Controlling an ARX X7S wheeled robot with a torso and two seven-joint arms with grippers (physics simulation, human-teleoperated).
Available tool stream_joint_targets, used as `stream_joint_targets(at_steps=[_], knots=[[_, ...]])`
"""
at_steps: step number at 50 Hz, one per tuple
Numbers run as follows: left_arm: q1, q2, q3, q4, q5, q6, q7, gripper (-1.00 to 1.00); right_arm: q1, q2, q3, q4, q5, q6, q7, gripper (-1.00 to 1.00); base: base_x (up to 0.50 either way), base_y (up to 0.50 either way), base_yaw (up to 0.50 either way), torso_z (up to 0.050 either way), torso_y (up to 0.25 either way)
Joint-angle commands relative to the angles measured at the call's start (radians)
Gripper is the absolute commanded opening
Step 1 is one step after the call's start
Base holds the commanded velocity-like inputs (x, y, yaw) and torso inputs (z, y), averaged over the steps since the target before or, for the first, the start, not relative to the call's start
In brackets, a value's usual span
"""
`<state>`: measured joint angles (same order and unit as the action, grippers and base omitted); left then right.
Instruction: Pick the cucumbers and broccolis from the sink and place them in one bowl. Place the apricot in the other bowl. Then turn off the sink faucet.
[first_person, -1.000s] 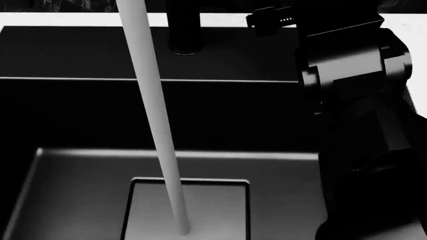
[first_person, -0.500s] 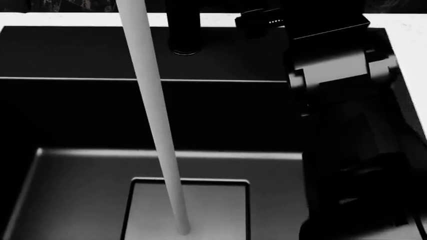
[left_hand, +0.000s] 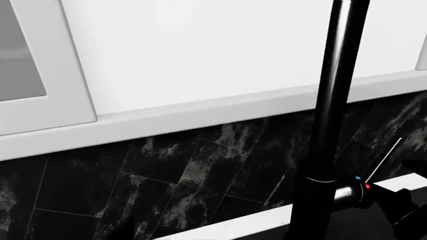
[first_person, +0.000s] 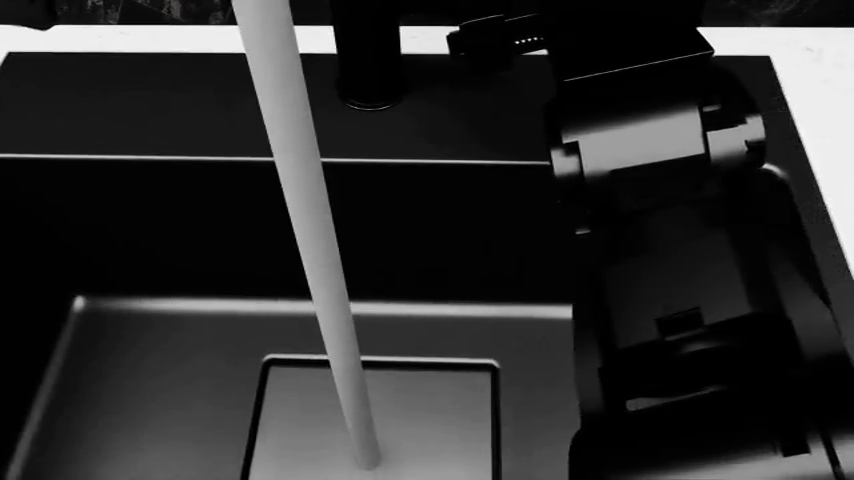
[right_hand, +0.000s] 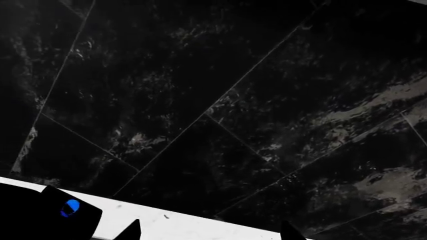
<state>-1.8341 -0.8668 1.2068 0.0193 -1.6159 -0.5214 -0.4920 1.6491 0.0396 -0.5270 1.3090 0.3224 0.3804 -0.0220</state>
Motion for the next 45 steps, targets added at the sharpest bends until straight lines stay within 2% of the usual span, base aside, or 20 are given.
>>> stream_joint_targets(at_steps=[1,14,22,33,45], knots=[[0.007,0.014,-0.028,-0.011,0.013,0.006,0.030,1.00,-0.010,-0.039,0.062,-0.001,-0.045,-0.013,-0.031,1.00,0.00,0.00,0.00,0.000,0.000],[0.007,0.013,-0.030,-0.007,0.014,-0.002,0.022,1.00,-0.008,-0.039,-0.100,-0.001,0.160,-0.040,-0.006,1.00,0.00,0.00,0.00,0.000,0.000],[0.008,0.011,-0.032,-0.010,0.015,-0.005,0.023,1.00,0.009,-0.039,-0.324,-0.001,0.404,-0.072,0.017,1.00,0.00,0.00,0.00,0.000,0.000],[0.020,0.003,-0.033,-0.011,0.020,-0.001,0.025,1.00,0.045,-0.040,-0.742,-0.030,0.858,-0.151,0.055,1.00,0.00,0.00,0.00,0.000,0.000],[0.029,-0.005,-0.037,-0.006,0.022,0.002,0.021,1.00,0.056,-0.040,-0.976,-0.086,1.125,-0.213,0.082,1.00,0.00,0.00,0.00,0.000,0.000]])
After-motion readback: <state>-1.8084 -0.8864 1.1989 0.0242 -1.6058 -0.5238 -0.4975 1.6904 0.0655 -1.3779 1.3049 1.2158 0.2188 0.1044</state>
